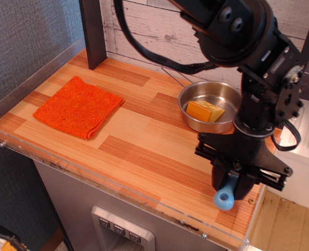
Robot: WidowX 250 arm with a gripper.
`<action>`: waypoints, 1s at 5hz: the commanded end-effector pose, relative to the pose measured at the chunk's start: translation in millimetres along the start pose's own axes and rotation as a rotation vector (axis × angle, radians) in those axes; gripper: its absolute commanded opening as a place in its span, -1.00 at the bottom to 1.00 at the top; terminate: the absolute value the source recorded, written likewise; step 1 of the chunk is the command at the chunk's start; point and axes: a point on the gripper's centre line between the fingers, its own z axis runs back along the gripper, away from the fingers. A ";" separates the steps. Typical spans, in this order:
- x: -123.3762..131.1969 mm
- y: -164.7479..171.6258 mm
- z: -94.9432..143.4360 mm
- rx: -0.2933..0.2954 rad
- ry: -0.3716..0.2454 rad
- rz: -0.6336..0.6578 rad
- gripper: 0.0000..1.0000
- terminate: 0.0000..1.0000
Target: Move the blue spoon away from the orange rag.
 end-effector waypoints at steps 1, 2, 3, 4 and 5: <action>-2.2 32.1 11.0 -0.010 -0.018 0.053 -1.00 -1.00; -1.7 35.9 9.3 -0.003 -0.010 0.049 -1.00 -1.00; -0.4 37.6 6.3 0.012 0.001 0.040 -1.00 -1.00; -1.0 44.4 4.3 0.044 0.009 0.048 -1.00 -1.00; -2.4 52.7 0.5 0.055 0.020 0.060 -1.00 -1.00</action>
